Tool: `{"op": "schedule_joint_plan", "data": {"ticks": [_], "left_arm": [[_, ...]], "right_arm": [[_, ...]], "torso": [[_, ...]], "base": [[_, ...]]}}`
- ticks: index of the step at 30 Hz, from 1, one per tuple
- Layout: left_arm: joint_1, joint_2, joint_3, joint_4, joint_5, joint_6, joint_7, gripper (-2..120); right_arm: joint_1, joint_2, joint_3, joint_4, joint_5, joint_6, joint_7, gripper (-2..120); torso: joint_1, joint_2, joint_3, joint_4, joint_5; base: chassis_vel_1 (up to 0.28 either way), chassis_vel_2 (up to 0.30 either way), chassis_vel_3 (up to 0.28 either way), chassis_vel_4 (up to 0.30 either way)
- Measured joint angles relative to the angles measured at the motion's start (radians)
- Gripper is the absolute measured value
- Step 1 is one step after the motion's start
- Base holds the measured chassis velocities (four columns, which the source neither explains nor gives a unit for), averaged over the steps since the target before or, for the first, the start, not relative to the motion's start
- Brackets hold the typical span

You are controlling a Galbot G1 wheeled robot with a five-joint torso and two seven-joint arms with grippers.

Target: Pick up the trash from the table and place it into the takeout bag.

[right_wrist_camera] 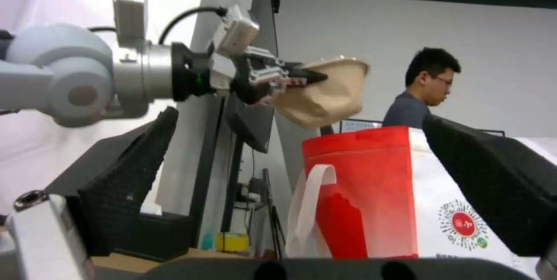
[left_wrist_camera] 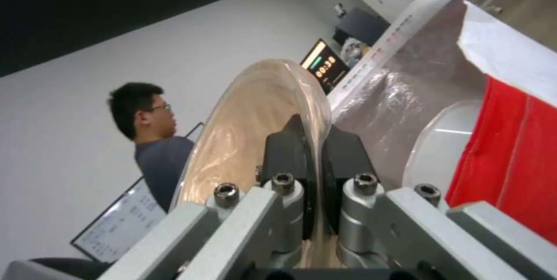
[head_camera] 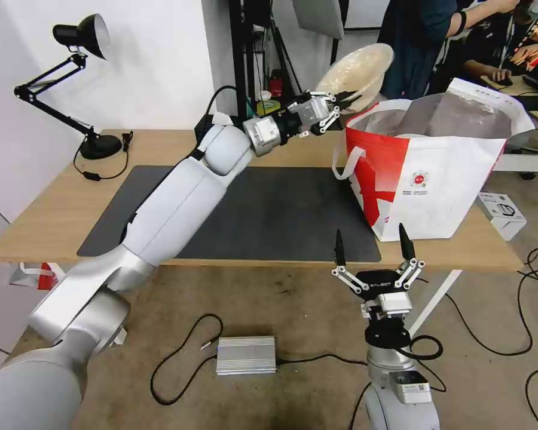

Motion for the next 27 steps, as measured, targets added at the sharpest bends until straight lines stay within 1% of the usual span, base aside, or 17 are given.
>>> {"op": "schedule_joint_plan", "data": {"ticks": [2, 17, 27], "left_arm": [[-0.007, -0.019, 0.011, 0.018, 0.0, -0.005, 0.0, 1], [-0.036, -0.094, 0.05, 0.088, 0.006, -0.029, 0.006, 1], [-0.046, -0.117, 0.066, 0.119, 0.003, -0.047, 0.011, 1]], "right_arm": [[-0.004, 0.0, -0.001, 0.006, 0.002, 0.0, 0.0, 100], [-0.013, 0.0, -0.006, 0.017, 0.012, 0.007, 0.001, 100], [-0.013, 0.0, -0.007, 0.023, 0.019, 0.008, 0.001, 100]], "torso": [[0.0, 0.0, 0.0, 0.0, 0.0], [0.0, 0.0, 0.0, 0.0, 0.0001], [0.0, 0.0, 0.0, 0.0001, 0.0]], "base": [[0.0, 0.0, 0.0, 0.0], [0.0, 0.0, 0.0, 0.0], [0.0, 0.0, 0.0, 0.0]]}}
